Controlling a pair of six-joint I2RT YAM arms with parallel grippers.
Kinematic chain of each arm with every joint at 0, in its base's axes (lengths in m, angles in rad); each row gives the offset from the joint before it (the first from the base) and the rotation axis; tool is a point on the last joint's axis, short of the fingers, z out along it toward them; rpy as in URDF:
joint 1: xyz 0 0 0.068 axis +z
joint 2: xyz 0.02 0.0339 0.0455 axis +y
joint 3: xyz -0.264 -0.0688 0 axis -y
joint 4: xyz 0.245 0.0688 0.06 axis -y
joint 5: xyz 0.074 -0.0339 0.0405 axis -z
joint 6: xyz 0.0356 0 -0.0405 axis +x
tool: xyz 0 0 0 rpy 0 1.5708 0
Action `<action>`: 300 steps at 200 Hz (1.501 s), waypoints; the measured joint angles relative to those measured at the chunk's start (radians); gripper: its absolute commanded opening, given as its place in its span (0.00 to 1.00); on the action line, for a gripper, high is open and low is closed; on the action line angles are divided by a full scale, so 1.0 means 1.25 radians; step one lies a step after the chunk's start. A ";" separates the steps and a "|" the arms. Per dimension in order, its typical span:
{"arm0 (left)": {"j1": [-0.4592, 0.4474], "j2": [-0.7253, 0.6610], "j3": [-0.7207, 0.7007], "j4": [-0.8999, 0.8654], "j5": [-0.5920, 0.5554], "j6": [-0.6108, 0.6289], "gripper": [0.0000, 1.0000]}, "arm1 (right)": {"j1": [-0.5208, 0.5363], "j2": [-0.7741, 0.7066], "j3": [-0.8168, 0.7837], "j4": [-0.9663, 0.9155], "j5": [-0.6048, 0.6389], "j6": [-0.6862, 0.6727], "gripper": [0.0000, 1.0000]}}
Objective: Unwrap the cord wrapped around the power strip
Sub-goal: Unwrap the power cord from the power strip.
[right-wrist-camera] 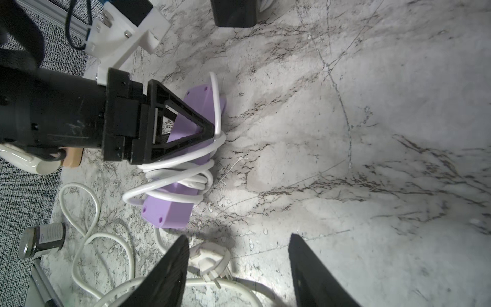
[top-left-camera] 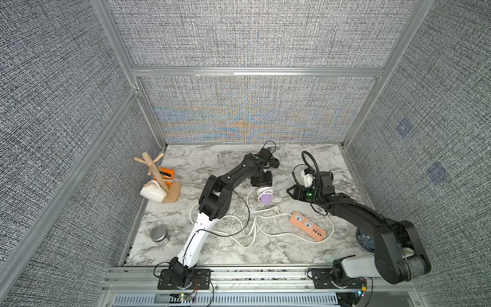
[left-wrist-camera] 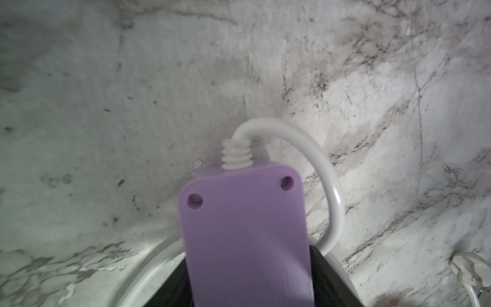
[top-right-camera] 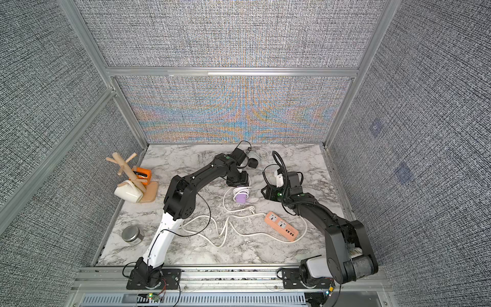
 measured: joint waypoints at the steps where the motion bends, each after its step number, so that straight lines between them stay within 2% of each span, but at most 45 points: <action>1: 0.000 0.000 0.000 0.000 0.000 0.000 0.51 | 0.000 0.000 0.000 0.000 0.000 -0.001 0.62; 26: 0.005 -0.015 -0.020 0.010 0.015 -0.001 0.37 | 0.000 0.004 0.007 -0.002 -0.016 -0.016 0.62; 52: 0.029 -0.066 -0.116 0.078 0.071 -0.025 0.22 | 0.000 0.017 0.033 -0.002 -0.044 -0.039 0.62; 77: 0.070 -0.144 -0.250 0.201 0.152 -0.096 0.09 | 0.000 0.043 0.069 -0.005 -0.092 -0.052 0.62; 109: 0.115 -0.243 -0.394 0.390 0.239 -0.193 0.00 | 0.000 0.071 0.102 0.020 -0.174 -0.042 0.63; 125: 0.133 -0.283 -0.460 0.498 0.277 -0.246 0.00 | 0.000 0.081 0.107 0.046 -0.226 -0.023 0.64; 160: 0.167 -0.338 -0.591 0.760 0.350 -0.373 0.00 | 0.010 0.095 0.118 0.114 -0.329 0.028 0.81; 193: 0.179 -0.345 -0.673 1.014 0.389 -0.496 0.00 | 0.024 0.104 0.133 0.169 -0.386 0.077 0.89; 223: 0.179 -0.338 -0.707 1.243 0.417 -0.601 0.00 | 0.031 0.118 0.156 0.196 -0.401 0.103 0.90; 263: 0.179 -0.329 -0.741 1.474 0.426 -0.685 0.00 | 0.032 0.152 0.195 0.236 -0.406 0.149 0.91; 300: 0.182 -0.294 -0.760 1.611 0.426 -0.746 0.00 | 0.026 0.133 0.225 0.241 -0.410 0.162 0.81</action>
